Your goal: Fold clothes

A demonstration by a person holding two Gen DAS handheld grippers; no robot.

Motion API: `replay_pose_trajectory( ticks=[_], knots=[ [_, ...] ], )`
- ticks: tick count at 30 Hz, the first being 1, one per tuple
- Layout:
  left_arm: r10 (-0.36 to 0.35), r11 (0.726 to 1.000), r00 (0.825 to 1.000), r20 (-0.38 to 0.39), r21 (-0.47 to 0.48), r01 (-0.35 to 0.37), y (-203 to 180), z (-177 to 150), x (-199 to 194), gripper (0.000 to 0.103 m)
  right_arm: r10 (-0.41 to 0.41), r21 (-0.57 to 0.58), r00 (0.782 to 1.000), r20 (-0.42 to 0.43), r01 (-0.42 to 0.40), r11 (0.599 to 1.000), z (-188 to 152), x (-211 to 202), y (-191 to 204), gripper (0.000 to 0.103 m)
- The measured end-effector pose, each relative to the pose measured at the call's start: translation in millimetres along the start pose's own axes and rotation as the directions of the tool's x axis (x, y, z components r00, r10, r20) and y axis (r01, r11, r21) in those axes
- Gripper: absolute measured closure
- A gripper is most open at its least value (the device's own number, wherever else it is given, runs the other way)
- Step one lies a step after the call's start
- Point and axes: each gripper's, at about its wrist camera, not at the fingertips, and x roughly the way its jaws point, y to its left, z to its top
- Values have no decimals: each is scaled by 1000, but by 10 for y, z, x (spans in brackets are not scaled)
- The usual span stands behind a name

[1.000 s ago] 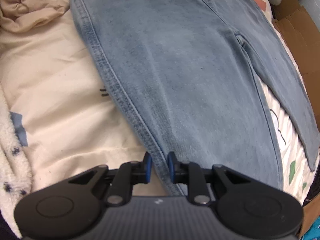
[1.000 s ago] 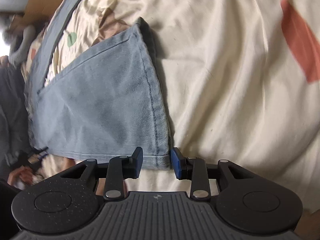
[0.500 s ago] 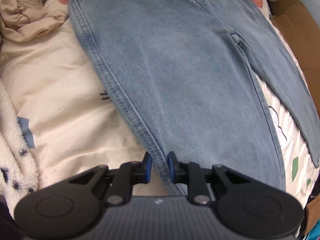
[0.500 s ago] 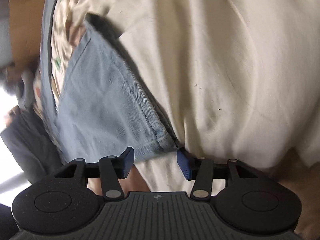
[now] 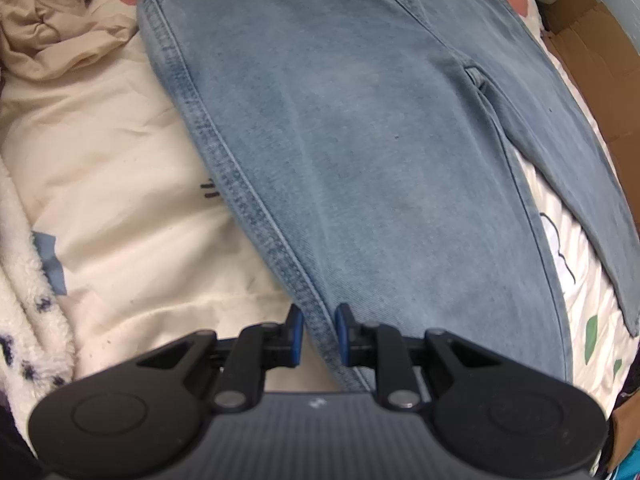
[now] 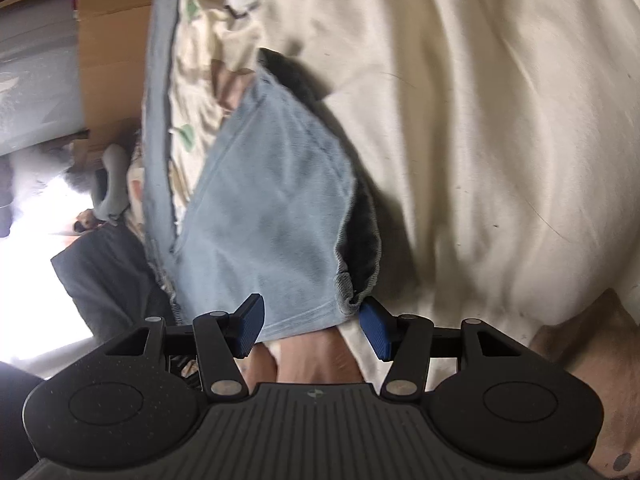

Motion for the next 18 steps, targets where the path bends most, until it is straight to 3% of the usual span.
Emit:
replay_pose_trajectory(
  ticks=[4,13,18],
  knots=[
    [0,1000,1000,-2,4,0,17,-11,-11,84,-13,-8,1000,13,14,1000,37,2,-10,43],
    [-5,1000,1000,-5,7,5,78,-37,-39,84,-134,-43,991,-12,133,990,91,195,-155,44],
    [-6,1000,1000,-5,8,7,113,-55,-55,84,-109,5,994,3,109,994,90,129,-302,44]
  ],
)
